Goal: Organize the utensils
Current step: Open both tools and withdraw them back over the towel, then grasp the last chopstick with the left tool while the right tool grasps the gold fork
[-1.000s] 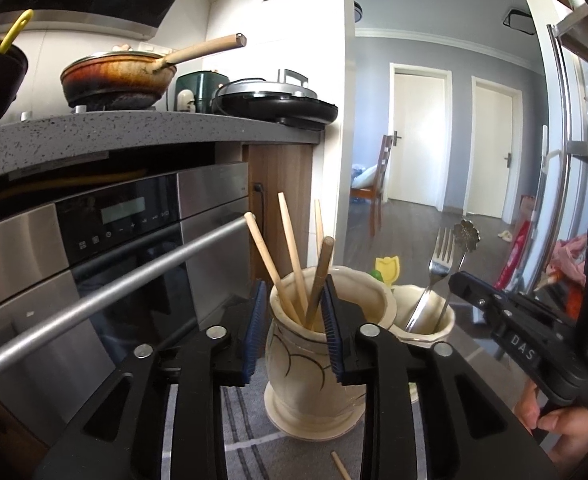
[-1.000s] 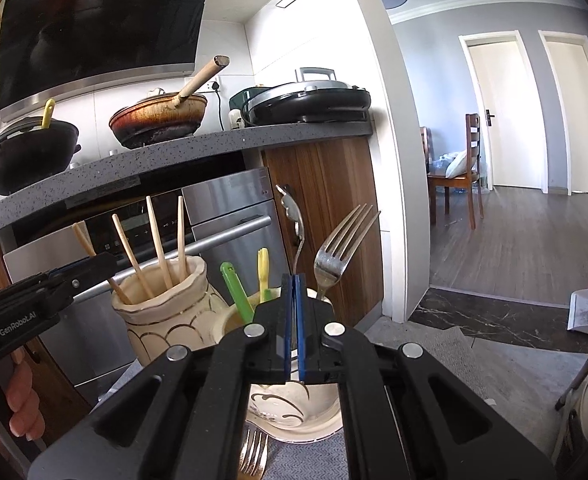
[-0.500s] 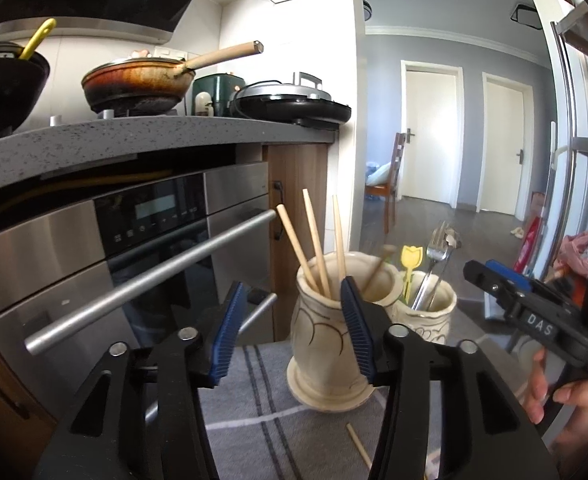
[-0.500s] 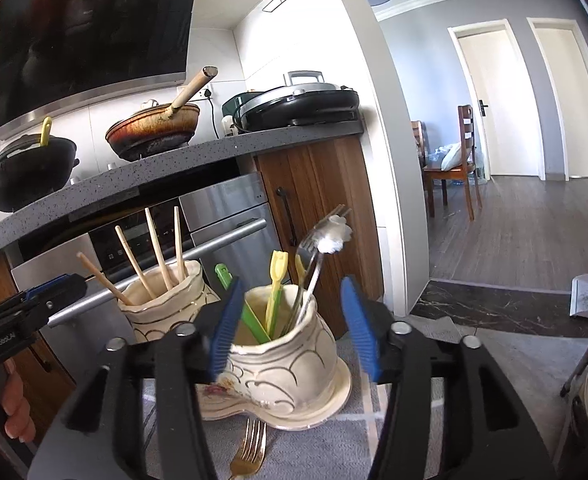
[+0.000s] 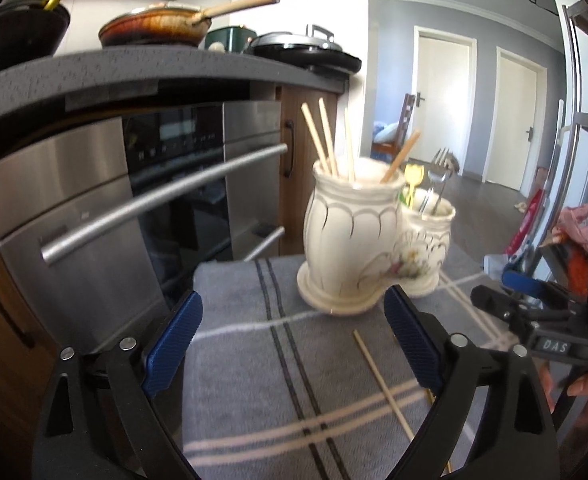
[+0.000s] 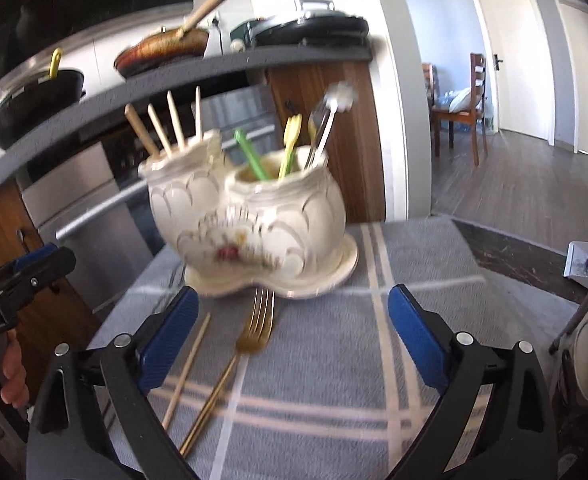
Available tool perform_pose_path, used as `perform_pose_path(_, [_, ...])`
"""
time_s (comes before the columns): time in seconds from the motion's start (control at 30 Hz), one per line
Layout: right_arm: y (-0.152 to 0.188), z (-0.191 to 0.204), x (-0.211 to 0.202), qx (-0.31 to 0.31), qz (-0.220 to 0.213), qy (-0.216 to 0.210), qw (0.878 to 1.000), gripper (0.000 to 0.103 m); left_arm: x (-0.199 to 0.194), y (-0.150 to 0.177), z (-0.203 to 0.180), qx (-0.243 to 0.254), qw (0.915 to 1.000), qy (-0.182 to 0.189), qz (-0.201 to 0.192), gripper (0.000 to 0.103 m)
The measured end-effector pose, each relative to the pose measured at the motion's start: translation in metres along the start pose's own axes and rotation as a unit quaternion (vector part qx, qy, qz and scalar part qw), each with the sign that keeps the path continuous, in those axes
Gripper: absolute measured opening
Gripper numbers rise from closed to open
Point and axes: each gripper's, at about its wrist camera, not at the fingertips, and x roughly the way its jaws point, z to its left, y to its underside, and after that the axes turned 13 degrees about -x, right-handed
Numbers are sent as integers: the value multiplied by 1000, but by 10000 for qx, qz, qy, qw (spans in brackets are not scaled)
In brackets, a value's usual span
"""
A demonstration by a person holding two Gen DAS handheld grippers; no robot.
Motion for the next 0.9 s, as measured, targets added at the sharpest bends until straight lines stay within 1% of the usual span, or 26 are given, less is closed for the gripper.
perform_pose_path(0.17, [11, 14, 12, -118, 481, -81, 9987, 96, 7, 16, 15, -178, 9991, -83, 381, 93])
perform_pose_path(0.27, [14, 22, 20, -141, 720, -207, 9971, 96, 8, 26, 22, -251, 9985, -91, 479, 93])
perform_pose_path(0.33, [16, 31, 26, -296, 829, -255, 9958, 94, 10, 29, 23, -196, 9982, -133, 545, 93])
perform_pose_path(0.4, [18, 38, 30, -424, 946, -278, 9942, 84, 12, 33, 23, -114, 9979, -179, 610, 93])
perform_pose_path(0.43, [19, 41, 32, -460, 994, -307, 9935, 81, 13, 34, 24, -97, 9979, -190, 616, 93])
perform_pose_path(0.5, [20, 48, 37, -531, 1119, -417, 9914, 69, 14, 34, 25, -113, 9978, -183, 624, 93])
perform_pose_path(0.53, [21, 51, 40, -563, 1178, -467, 9903, 66, 15, 35, 26, -143, 9977, -163, 648, 93])
perform_pose_path(0.57, [22, 54, 43, -622, 1240, -502, 9891, 59, 16, 36, 27, -165, 9975, -151, 675, 93])
perform_pose_path(0.6, [24, 57, 45, -679, 1302, -488, 9879, 50, 17, 36, 27, -172, 9973, -143, 696, 93])
perform_pose_path(0.67, [26, 61, 50, -761, 1403, -449, 9862, 40, 17, 38, 27, -156, 9972, -132, 718, 93])
perform_pose_path(0.7, [27, 61, 52, -757, 1445, -439, 9856, 38, 18, 38, 27, -140, 9973, -130, 712, 93])
perform_pose_path(0.83, [27, 68, 56, -852, 1507, -363, 9842, 37, 19, 39, 25, -133, 9973, -73, 722, 93])
perform_pose_path(0.9, [27, 74, 58, -1104, 1518, -164, 9821, 26, 20, 40, 22, -89, 9970, -75, 764, 93])
